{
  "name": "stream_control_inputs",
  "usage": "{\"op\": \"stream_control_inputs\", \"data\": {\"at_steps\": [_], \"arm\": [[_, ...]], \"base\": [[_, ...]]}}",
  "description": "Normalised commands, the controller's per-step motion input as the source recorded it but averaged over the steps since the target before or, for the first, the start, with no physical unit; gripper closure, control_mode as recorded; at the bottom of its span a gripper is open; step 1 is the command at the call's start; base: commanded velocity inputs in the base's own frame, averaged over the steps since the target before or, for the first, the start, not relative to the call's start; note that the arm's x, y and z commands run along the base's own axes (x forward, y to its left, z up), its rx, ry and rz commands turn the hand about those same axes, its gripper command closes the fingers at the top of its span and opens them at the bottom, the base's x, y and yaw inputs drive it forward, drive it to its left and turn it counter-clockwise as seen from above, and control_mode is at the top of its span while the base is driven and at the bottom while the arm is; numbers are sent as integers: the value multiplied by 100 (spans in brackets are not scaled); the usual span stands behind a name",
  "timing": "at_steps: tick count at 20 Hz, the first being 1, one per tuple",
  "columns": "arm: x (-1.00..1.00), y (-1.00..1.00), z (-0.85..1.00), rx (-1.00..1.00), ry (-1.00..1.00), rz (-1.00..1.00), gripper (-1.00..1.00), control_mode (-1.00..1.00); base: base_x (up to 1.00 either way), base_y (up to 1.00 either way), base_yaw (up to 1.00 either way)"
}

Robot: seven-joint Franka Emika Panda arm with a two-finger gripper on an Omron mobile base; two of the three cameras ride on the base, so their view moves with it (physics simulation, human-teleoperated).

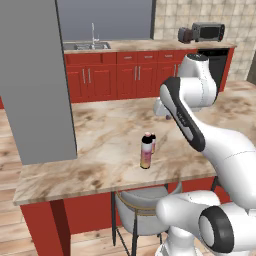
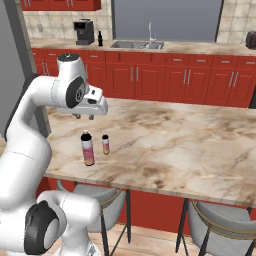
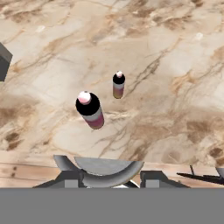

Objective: Place the large bottle from the dining counter next to the other large bottle outside the sink, and place the small bottle from the dining counter next to the other small bottle inside the sink.

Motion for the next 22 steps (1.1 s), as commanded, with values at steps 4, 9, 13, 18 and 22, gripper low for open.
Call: {"op": "stream_control_inputs", "data": {"at_steps": [4, 9, 13, 18, 22], "arm": [[-12, 0, 0, 0, -1, 0, -100, -100], [-32, 0, 0, 0, -7, 0, -100, -100], [-33, 2, 0, 0, -11, 0, -100, -100], [-22, 6, 0, -1, -8, 0, -100, -100], [-12, 15, 0, -3, -6, 0, -100, -100]], "base": [[0, 0, 0], [0, 0, 0], [0, 0, 0], [0, 0, 0], [0, 0, 0]]}}
